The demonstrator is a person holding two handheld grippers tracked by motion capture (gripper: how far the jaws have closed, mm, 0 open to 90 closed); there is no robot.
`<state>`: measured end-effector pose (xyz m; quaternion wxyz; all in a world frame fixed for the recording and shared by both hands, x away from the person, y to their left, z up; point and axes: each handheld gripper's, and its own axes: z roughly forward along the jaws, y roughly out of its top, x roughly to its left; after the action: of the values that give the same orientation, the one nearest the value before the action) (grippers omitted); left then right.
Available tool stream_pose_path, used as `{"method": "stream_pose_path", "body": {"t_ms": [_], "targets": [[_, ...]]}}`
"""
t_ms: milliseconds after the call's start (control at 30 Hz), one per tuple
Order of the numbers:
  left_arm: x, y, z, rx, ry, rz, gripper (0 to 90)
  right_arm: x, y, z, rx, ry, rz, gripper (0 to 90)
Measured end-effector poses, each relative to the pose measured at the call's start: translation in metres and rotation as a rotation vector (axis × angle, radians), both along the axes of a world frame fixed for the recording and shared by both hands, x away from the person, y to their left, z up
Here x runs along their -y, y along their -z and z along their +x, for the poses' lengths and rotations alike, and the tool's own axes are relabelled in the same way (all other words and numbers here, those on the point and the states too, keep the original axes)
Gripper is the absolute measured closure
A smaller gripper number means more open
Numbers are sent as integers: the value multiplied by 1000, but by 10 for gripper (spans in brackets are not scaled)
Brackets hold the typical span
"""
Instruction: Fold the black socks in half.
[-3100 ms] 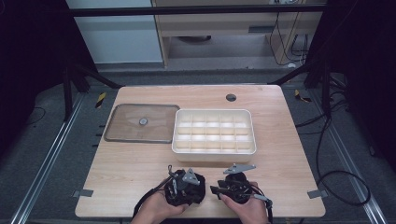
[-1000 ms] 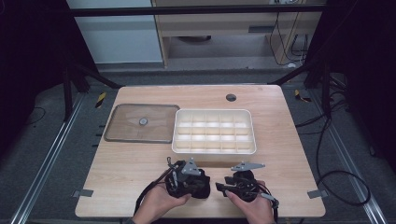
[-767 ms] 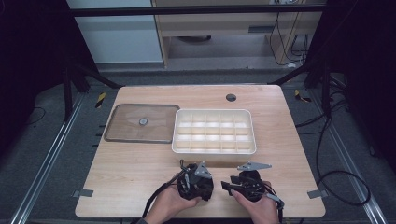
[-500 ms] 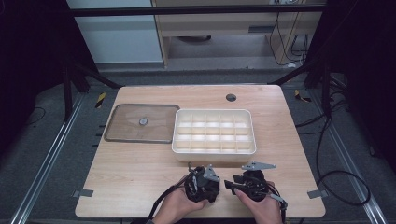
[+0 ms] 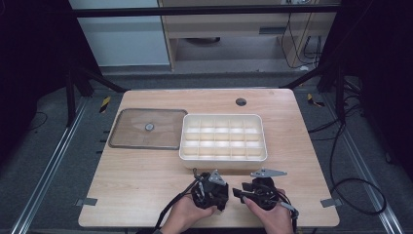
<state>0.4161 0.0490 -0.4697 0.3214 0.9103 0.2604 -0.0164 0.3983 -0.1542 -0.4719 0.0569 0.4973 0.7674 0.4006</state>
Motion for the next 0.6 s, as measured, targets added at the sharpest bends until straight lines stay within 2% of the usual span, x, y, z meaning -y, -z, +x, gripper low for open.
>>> {"method": "stream_pose_path", "body": {"t_ms": [133, 367, 500, 600], "targets": [[-3, -4, -1, 23, 3, 9, 814, 1, -1, 0, 4, 4, 7, 523], [-9, -10, -2, 57, -6, -1, 751, 1, -2, -1, 10, 5, 9, 518], [-11, -13, -4, 121, -5, -15, 700, -1, -3, -1, 9, 4, 6, 512], [-13, -15, -4, 146, -3, -29, 653, -2, -4, -1, 9, 4, 9, 508]]}}
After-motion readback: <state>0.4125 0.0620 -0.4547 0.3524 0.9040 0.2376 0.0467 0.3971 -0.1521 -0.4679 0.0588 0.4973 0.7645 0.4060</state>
